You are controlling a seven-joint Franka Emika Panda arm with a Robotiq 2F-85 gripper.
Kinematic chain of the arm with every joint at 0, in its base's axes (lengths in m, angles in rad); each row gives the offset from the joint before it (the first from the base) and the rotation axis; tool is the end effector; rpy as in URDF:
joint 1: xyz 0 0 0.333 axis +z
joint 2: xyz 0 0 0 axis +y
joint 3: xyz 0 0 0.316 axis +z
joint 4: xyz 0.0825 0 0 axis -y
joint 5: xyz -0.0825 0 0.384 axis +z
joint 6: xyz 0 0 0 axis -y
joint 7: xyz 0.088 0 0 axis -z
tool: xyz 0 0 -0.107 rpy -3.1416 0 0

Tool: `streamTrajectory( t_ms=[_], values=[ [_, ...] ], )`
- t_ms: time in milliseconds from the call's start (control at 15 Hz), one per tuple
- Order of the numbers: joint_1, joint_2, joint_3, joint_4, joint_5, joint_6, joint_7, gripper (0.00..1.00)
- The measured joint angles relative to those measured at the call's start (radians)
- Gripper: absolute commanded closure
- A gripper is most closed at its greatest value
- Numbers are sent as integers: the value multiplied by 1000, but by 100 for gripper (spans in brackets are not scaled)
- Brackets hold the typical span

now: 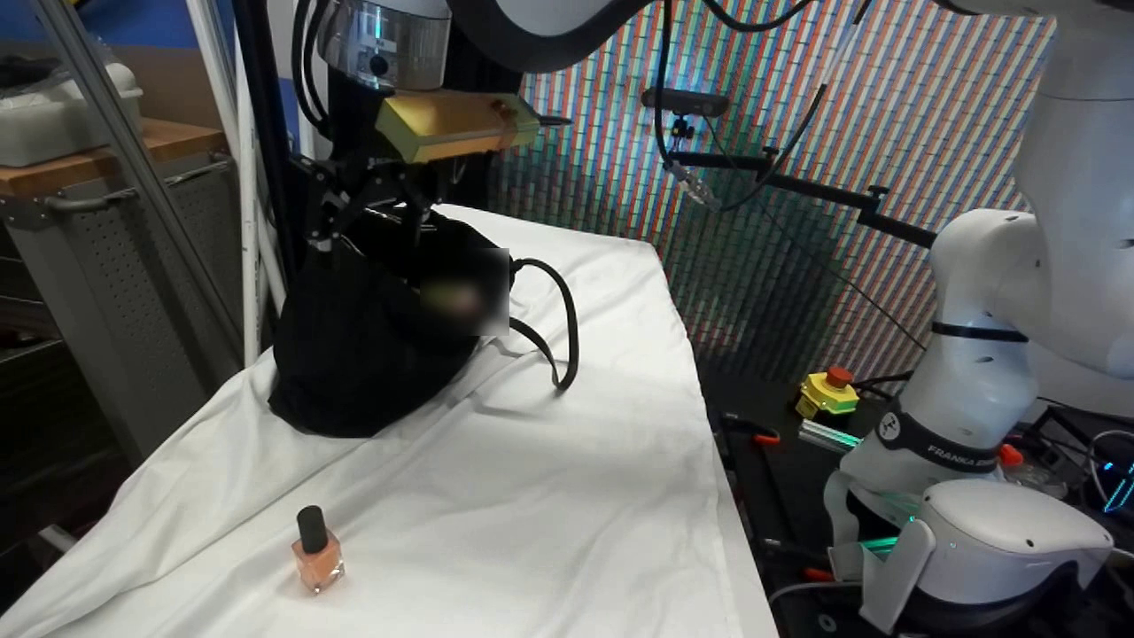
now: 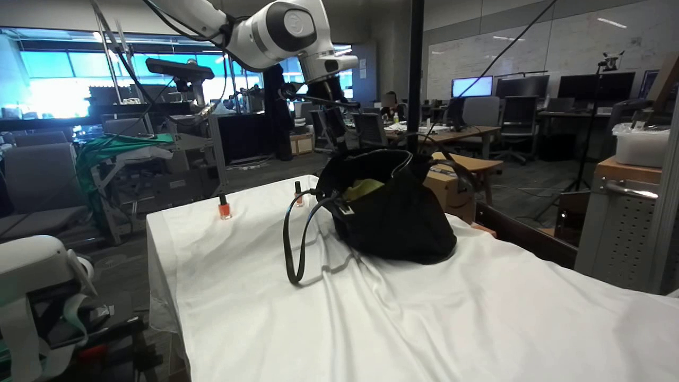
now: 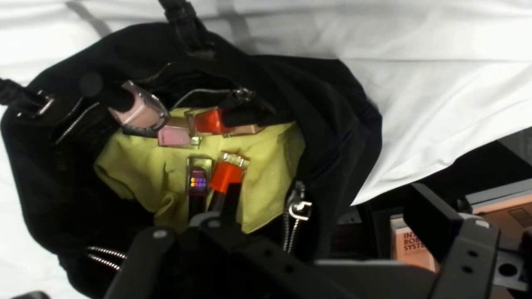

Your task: Put all the nail polish bottles into the bag

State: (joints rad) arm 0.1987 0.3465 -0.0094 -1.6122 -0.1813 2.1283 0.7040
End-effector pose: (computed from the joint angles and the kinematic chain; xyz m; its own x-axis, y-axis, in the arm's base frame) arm 0.6659 0.1202 0.4434 0.8850 -0.4034 0.2324 -0.4203 -0.9070 0.0258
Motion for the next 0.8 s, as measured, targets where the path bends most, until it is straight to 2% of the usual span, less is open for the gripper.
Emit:
streamTrajectory(
  t_ms=[800],
  values=[
    [95,-16,79,-77,-1,0,59,0]
  ],
)
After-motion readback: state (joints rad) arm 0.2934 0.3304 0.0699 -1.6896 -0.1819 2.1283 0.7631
